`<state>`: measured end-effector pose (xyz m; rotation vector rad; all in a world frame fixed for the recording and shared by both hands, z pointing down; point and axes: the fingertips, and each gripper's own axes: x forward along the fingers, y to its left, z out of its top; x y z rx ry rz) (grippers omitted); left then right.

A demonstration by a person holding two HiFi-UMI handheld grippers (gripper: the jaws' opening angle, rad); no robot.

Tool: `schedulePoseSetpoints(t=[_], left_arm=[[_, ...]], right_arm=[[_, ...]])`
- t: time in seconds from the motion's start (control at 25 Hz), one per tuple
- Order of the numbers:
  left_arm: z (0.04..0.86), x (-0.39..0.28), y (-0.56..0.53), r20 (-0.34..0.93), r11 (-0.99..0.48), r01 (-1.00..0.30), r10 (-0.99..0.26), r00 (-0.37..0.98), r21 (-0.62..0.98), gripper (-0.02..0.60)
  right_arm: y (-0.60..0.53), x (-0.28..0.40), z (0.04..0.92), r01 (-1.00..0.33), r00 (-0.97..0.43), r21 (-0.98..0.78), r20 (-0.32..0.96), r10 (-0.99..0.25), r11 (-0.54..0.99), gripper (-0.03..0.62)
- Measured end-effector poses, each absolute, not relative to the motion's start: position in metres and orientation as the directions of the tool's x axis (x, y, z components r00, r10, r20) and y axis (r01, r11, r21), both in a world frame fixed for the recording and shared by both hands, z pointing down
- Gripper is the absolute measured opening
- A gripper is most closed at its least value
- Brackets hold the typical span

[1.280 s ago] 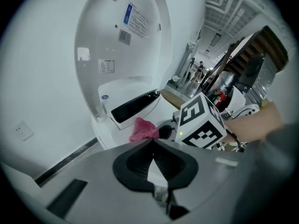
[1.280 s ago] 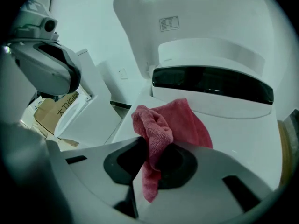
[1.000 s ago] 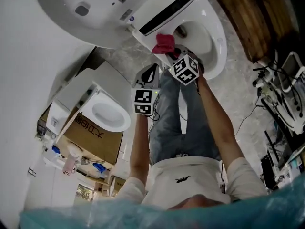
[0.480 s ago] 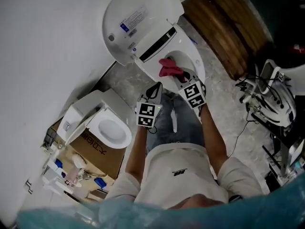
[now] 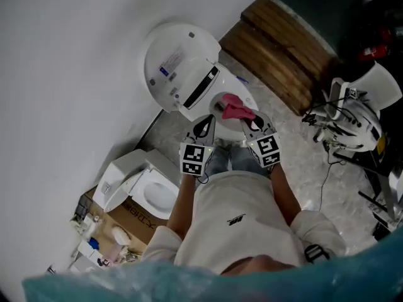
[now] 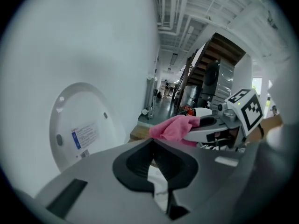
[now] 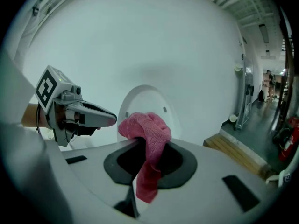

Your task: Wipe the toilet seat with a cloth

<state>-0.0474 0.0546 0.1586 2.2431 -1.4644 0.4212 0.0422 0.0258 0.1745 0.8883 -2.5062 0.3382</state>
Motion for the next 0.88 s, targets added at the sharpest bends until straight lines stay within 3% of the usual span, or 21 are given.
schedulePoseSetpoints(t=[0.36, 0.88], left_arm=[[0.112, -0.024, 0.053, 0.412, -0.464, -0.873, -0.774, 0.482, 0.149, 0.006], [0.091, -0.021, 0.049, 0.363, -0.457, -0.88, -0.804, 0.471, 0.131, 0.006]], right_arm=[[0.027, 0.072, 0.113, -0.696, -0.651, -0.014, 0.435, -0.623, 0.718, 0.051], [0.029, 0.072, 0.092, -0.707, -0.657, -0.015, 0.384, -0.648, 0.707, 0.051]])
